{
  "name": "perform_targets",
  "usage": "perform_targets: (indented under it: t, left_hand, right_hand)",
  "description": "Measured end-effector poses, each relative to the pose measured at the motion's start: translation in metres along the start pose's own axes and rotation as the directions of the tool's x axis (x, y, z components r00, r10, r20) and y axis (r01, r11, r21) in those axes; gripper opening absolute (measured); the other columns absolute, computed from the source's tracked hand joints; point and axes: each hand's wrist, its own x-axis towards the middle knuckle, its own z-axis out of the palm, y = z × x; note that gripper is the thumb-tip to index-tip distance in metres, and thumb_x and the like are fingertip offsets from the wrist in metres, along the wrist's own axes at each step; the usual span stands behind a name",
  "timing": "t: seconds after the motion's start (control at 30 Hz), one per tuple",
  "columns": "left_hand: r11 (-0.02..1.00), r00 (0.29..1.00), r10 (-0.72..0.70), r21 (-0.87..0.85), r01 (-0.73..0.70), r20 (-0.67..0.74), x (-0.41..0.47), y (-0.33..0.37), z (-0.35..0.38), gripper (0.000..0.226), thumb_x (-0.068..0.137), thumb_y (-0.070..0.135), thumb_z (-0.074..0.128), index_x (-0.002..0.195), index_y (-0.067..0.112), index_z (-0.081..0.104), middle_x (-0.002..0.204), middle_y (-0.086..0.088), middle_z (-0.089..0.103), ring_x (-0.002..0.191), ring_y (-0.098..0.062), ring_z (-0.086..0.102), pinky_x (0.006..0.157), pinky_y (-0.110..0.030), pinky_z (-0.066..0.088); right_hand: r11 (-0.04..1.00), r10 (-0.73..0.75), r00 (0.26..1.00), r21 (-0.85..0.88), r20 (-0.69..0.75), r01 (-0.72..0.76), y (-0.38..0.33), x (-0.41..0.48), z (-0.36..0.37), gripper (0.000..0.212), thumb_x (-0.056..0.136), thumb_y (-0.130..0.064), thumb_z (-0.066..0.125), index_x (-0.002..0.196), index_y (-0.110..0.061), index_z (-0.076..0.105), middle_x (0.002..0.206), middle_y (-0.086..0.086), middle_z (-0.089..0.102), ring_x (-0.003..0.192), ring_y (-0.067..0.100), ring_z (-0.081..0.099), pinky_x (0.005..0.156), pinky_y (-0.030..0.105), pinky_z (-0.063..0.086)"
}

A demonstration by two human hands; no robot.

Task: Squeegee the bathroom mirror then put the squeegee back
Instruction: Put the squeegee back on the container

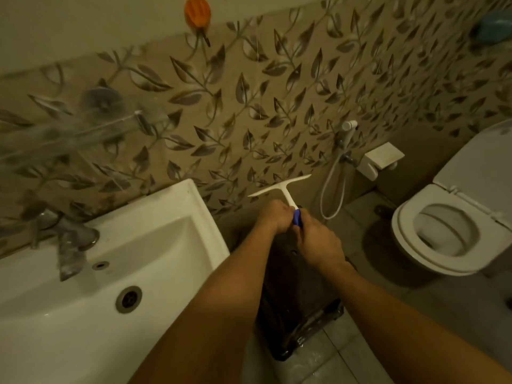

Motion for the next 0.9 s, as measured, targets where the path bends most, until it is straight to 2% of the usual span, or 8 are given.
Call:
perform_targets:
  t: [0.1, 0.23, 0.4, 0.73, 0.9]
  left_hand:
    - [0.999, 0.999, -0.035, 0.039, 0.035, -0.014, 0.020, -0.029, 0.031, 0.026, 0.102, 0.032, 0.049, 0.098, 0.013, 0.067, 0.094, -0.008, 0.070, 0.091, -0.026, 0.067, 0.085, -0.042, 0.056]
    - [0.995, 0.998, -0.056, 0.083, 0.059, -0.035, 0.047, -0.061, 0.062, 0.026, 0.104, 0.032, 0.048, 0.108, 0.014, 0.066, 0.100, -0.007, 0.068, 0.095, -0.023, 0.065, 0.080, -0.036, 0.051]
    - [0.990, 0.991, -0.119, 0.069, 0.123, -0.062, 0.077, -0.096, 0.095, 0.025, 0.104, 0.033, 0.048, 0.117, 0.017, 0.063, 0.109, -0.005, 0.066, 0.100, -0.020, 0.063, 0.091, -0.038, 0.053]
    - [0.986, 0.984, -0.156, 0.044, 0.160, -0.091, 0.116, -0.137, 0.126, 0.026, 0.104, 0.032, 0.050, 0.120, 0.015, 0.062, 0.117, -0.006, 0.065, 0.109, -0.022, 0.062, 0.095, -0.037, 0.051]
    - [0.984, 0.981, -0.171, 0.036, 0.175, -0.089, 0.128, -0.151, 0.138, 0.025, 0.103, 0.034, 0.052, 0.117, 0.016, 0.063, 0.115, -0.005, 0.066, 0.106, -0.021, 0.062, 0.089, -0.034, 0.052]
  right_hand:
    - [1.000, 0.027, 0.997, -0.018, 0.066, -0.026, 0.025, -0.001, 0.035, 0.053, 0.105, -0.039, 0.042, 0.153, -0.020, 0.031, 0.122, 0.007, 0.060, 0.098, 0.022, 0.062, 0.079, 0.043, 0.057]
    - [0.997, 0.046, 0.992, -0.063, 0.114, -0.039, 0.053, 0.004, 0.075, 0.057, 0.105, -0.041, 0.041, 0.156, -0.022, 0.025, 0.124, 0.007, 0.057, 0.101, 0.022, 0.060, 0.082, 0.043, 0.057]
    - [0.995, 0.069, 0.985, -0.076, 0.157, -0.058, 0.079, 0.014, 0.119, 0.056, 0.105, -0.042, 0.041, 0.155, -0.025, 0.025, 0.122, 0.006, 0.057, 0.099, 0.021, 0.060, 0.080, 0.042, 0.057]
    - [0.994, 0.071, 0.975, -0.097, 0.209, -0.052, 0.108, 0.030, 0.170, 0.056, 0.105, -0.042, 0.040, 0.155, -0.026, 0.022, 0.125, 0.006, 0.055, 0.103, 0.024, 0.058, 0.078, 0.041, 0.055]
    - [0.993, 0.073, 0.969, -0.110, 0.235, -0.049, 0.115, 0.031, 0.181, 0.059, 0.106, -0.041, 0.040, 0.158, -0.023, 0.019, 0.131, 0.007, 0.053, 0.107, 0.024, 0.058, 0.082, 0.041, 0.055]
